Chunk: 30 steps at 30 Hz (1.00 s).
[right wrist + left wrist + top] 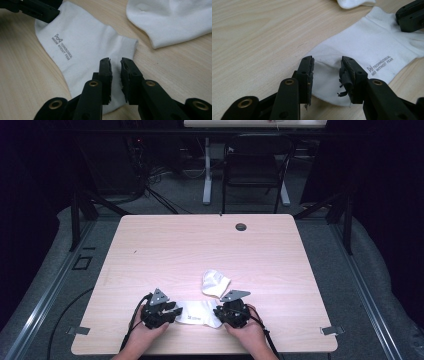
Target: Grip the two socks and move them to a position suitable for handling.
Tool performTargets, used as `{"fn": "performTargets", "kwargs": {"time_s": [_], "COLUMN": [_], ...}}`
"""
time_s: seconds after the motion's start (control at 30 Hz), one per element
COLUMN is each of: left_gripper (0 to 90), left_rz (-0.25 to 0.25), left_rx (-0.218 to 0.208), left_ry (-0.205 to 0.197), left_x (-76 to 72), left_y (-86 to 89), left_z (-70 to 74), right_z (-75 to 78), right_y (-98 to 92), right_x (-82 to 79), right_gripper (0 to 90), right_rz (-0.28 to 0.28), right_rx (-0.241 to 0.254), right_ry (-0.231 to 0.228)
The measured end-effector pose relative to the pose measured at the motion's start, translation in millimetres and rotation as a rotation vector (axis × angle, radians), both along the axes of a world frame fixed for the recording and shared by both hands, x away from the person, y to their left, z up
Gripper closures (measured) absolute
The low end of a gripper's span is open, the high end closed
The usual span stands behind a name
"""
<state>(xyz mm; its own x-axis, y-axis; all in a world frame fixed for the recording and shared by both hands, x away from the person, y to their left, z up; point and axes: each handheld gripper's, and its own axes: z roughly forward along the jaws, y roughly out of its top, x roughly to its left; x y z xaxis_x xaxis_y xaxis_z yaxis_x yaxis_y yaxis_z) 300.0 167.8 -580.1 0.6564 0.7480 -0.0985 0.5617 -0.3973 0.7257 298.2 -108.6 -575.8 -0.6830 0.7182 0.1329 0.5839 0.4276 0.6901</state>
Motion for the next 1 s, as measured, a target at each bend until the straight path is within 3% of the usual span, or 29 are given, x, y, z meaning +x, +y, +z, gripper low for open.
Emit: {"fn": "performTargets", "kwargs": {"time_s": [0.17, 0.47, 0.6, 0.8, 0.83, 1.0], "left_gripper": [60.3, 56.0, 53.9, 52.2, 52.2, 52.2], "left_rz": [-0.020, -0.058, -0.058, -0.042, -0.027, 0.008], "left_rx": [-0.019, -0.010, -0.019, -0.044, -0.041, -0.041], "left_ry": [0.016, 0.030, 0.015, -0.020, -0.033, -0.049], "left_x": [-6.5, -21.2, -21.3, -16.3, -13.7, -5.4], "left_y": [1.7, -5.2, -5.4, 0.9, 4.2, 15.1], "left_z": [-0.4, 1.3, 5.1, 13.7, 14.9, 18.0], "right_z": [2.1, 9.9, 12.9, 17.5, 18.4, 22.7], "right_y": [-4.1, -7.3, -10.9, -13.5, -12.1, -4.0], "right_x": [-1.3, -5.9, -6.2, -6.3, -4.8, 8.6], "right_gripper": [78.7, 78.7, 75.7, 73.3, 72.5, 71.1], "right_rz": [0.013, 0.049, 0.043, -0.016, -0.034, -0.074], "right_rx": [-0.010, -0.069, -0.046, 0.010, 0.022, -0.007], "right_ry": [0.027, 0.104, 0.117, 0.043, 0.012, -0.038]}}
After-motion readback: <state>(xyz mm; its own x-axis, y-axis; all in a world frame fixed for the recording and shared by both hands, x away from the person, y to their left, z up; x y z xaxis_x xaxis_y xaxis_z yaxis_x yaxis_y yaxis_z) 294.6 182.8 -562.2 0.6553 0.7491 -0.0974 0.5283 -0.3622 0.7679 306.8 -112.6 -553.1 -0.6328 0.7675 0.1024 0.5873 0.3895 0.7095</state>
